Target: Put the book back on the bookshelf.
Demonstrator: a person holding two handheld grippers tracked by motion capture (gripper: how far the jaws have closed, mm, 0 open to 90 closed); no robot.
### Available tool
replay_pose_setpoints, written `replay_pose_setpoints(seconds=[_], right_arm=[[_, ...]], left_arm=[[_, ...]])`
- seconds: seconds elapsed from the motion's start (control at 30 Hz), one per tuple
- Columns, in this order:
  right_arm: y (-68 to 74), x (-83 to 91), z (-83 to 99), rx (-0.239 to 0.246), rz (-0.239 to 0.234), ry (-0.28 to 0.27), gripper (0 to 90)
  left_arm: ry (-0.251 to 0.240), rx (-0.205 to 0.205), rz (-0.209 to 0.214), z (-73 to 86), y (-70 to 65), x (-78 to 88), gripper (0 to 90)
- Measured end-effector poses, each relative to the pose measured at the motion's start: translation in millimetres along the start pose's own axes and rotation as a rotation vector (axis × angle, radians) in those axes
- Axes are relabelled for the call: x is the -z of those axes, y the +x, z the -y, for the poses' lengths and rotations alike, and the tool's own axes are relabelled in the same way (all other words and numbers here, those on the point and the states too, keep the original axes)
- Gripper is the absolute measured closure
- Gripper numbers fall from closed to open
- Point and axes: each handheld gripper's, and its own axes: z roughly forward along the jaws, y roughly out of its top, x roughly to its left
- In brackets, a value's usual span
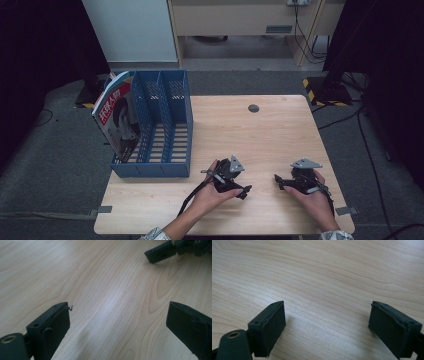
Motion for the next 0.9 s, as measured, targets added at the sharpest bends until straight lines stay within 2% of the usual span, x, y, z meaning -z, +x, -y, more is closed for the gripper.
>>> replay_pose_setpoints(seconds=[0.13, 0.33, 0.53, 0.6, 0.77, 0.83, 0.9], right_arm=[[0.0, 0.0, 0.0, 0.0, -0.001, 0.0, 14.1], [0.0, 0.0, 0.0, 0.0, -0.001, 0.0, 14.1], [0.0, -0.1, 0.0, 0.0, -0.001, 0.0, 14.1], [0.0, -0.1, 0.0, 0.0, -0.001, 0.0, 14.1], [0.1, 0.0, 0.0, -0.001, -0.001, 0.0, 14.1], [0.0, 0.0, 0.0, 0.0, -0.001, 0.0, 14.1], [0.1, 0.1, 0.0, 0.0, -0.001, 0.001, 14.1]], left_arm=[[0.045, 0.01, -0.011, 8.6, 4.2, -10.3, 4.4], [0.066, 0.047, -0.028, 17.2, 12.2, -17.5, 4.5], [0.056, 0.047, -0.062, 20.1, 16.8, -16.5, 4.9], [0.054, 0.032, -0.068, 21.3, 17.8, -16.6, 4.7], [0.031, 0.042, -0.071, 24.6, 21.0, -16.3, 3.7], [0.006, 0.04, -0.07, 27.7, 22.8, -16.9, 2.0], [0.006, 0.045, -0.07, 27.9, 24.2, -16.6, 2.0]])
